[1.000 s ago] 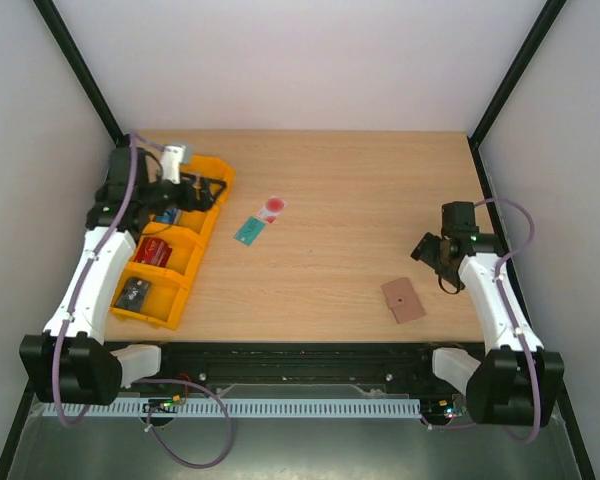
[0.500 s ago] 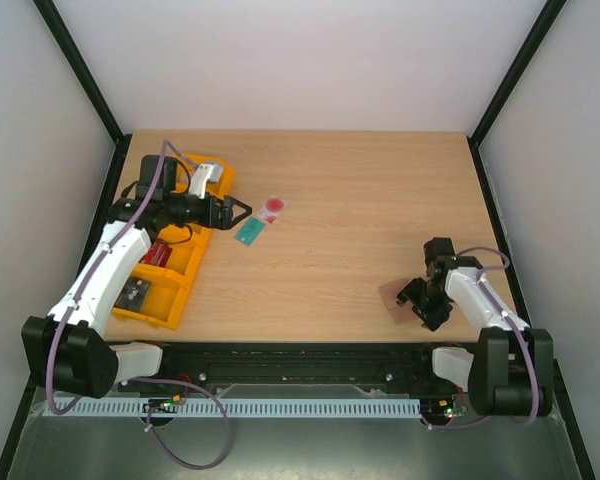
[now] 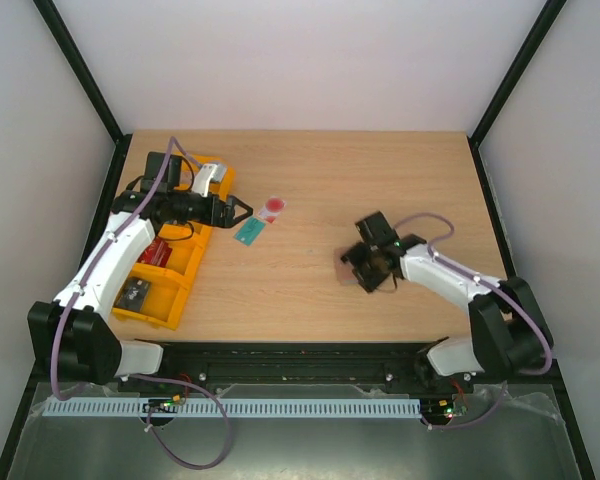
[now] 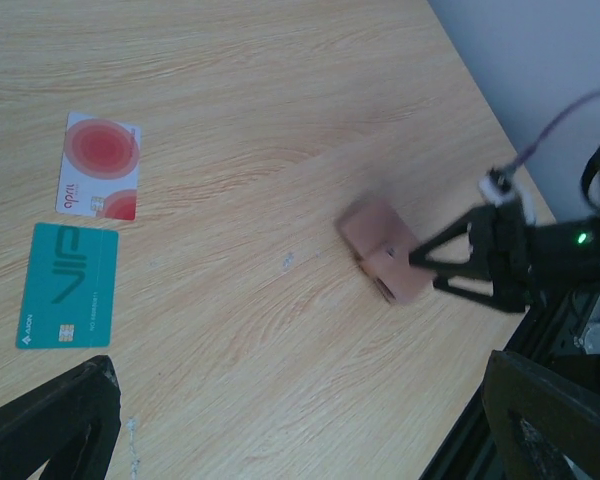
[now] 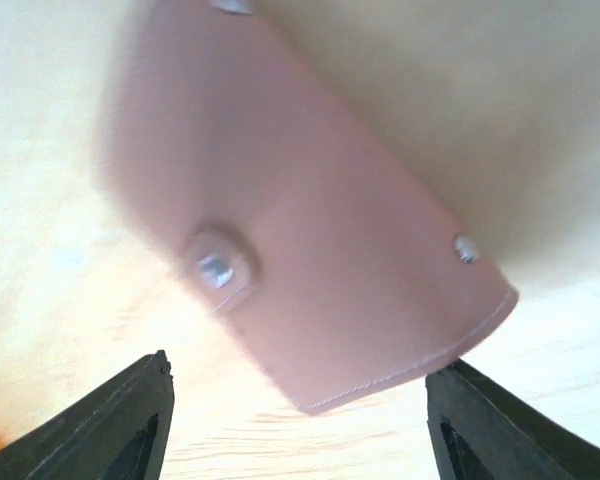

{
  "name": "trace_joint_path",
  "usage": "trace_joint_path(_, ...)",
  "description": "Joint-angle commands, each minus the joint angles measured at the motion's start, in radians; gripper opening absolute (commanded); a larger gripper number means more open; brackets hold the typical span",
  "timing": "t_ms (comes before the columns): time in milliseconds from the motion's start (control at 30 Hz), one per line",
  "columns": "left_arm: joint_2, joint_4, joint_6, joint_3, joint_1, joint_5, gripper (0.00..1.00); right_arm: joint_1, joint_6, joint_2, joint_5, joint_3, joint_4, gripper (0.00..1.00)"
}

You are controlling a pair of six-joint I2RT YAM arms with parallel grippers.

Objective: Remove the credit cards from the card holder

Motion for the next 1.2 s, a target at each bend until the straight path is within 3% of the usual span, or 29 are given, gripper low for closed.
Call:
trace_joint_path(0, 0.001, -0.031, 0.025, 0.022, -0.004, -0.005, 0.99, 0.056, -0.126, 0.051, 0.194, 0.255, -0.103, 0.71)
trace_joint_path(233, 0.023, -0.035, 0.024, 0.014, -0.004, 0.006, 0.99, 0.025, -0.487, -0.015, 0.243, 0.346, -0.352, 0.95)
trace_joint_path(433, 0.022, 0.007, -0.002, -0.024, -0.006, 0.004, 0.99, -0.116, -0.700, 0.155, 0.025, 0.460, -0.114, 0.94)
trace_joint_path(567, -0.024, 0.048, -0.010, -0.085, -0.006, -0.028, 0.99, -0.124, -0.836, 0.417, 0.019, 0.687, -0.155, 0.83)
trace_joint_path(700, -0.046, 0.083, -0.015, -0.134, -0.006, -0.055, 0.99, -0.123, -0.894, 0.603, -0.057, 0.791, -0.190, 0.76)
trace_joint_path(833, -0.043, 0.089, -0.010, -0.136, -0.006, -0.077, 0.99, -0.123, -0.925, 0.664, 0.002, 0.773, -0.202, 0.73)
trace_joint_path(1033, -0.022, 0.105, -0.013, -0.148, -0.006, -0.079, 0.99, -0.121, -0.915, 0.702, -0.146, 0.664, -0.110, 0.62)
trace_joint_path(1167, -0.021, 0.113, -0.014, -0.156, -0.005, -0.085, 0.99, -0.122, -0.860, 0.699, -0.190, 0.627, -0.047, 0.39)
